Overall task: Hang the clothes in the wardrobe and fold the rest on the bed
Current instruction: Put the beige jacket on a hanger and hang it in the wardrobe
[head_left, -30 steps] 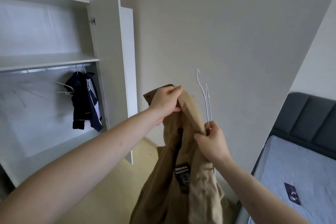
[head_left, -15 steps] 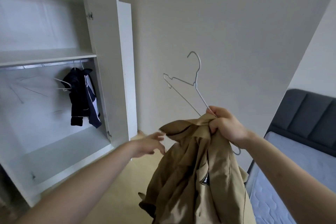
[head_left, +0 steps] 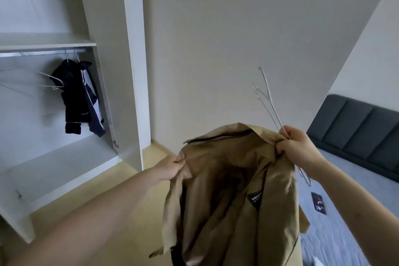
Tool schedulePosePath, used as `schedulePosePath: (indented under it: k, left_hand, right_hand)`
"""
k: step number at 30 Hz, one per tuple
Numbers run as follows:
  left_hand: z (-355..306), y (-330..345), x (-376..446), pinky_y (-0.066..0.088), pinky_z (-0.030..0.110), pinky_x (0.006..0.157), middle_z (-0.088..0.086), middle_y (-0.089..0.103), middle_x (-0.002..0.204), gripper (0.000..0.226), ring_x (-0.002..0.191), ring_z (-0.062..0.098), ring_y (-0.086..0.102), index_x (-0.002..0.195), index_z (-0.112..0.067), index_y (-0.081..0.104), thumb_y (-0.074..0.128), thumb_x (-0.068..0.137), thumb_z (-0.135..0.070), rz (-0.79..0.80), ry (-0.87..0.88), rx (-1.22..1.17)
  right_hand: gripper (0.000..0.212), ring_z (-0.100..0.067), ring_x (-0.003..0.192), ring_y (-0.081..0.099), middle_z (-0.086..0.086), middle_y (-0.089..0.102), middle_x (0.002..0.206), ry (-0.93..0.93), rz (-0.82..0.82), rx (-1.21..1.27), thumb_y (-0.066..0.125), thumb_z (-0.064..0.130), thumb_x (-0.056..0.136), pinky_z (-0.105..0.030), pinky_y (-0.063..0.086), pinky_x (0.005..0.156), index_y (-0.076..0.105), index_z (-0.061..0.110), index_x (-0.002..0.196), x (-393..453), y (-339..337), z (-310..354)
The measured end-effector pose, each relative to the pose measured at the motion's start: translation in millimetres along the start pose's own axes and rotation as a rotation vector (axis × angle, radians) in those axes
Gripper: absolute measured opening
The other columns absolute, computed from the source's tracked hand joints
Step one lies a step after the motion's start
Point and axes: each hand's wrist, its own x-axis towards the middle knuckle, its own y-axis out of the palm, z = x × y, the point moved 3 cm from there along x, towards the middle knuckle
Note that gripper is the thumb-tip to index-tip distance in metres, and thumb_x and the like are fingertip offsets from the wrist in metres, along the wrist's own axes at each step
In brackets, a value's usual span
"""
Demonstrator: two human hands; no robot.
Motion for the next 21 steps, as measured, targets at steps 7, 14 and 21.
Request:
schedulePosePath:
  k: [7, 14, 21]
  left_hand:
    - [-133.0, -46.3, -28.7, 0.036, 0.015, 0.054, -0.015, 0.041, 0.054, 0.046, 0.049, 0.003, 0.042, 0.069, -0.017, 0.044, 0.046, 0.106, -0.044, -0.098, 0.384, -0.044]
    - [-209.5, -47.6, -58.9, 0.024, 0.022, 0.046, -0.014, 0.026, 0.056, 0.046, 0.049, 0.009, 0.025, 0.066, -0.025, 0.03, 0.053, 0.105, -0.036, 0.123, 0.63, 0.223]
    - [-199.3, -76.9, -61.9, 0.028, 0.016, 0.047, -0.013, 0.033, 0.056, 0.054, 0.049, 0.006, 0.032, 0.066, -0.019, 0.048, 0.071, 0.085, -0.064, -0.011, 0.671, 0.298]
  right_hand:
    - [0.027, -0.022, 0.063, 0.045, -0.004, 0.048, 0.072, 0.199, -0.086, -0.318, 0.068, 0.003, 0.073, -0.033, 0.034, 0.055, 0.044, 0.013, 0.076, -6.9, -8.5, -59.0]
    - [0.055, -0.006, 0.076, 0.065, 0.017, 0.068, 0.09, -0.035, -0.04, -0.03, 0.096, 0.037, 0.065, -0.029, 0.051, 0.066, 0.053, 0.019, 0.094, -14.8, 58.8, -23.5]
    - [0.028, -0.018, 0.059, 0.032, 0.007, 0.033, 0.057, -0.013, -0.057, 0.278, 0.06, 0.016, 0.068, -0.031, 0.025, 0.056, 0.035, 0.026, 0.064, -0.3, 71.4, 14.7]
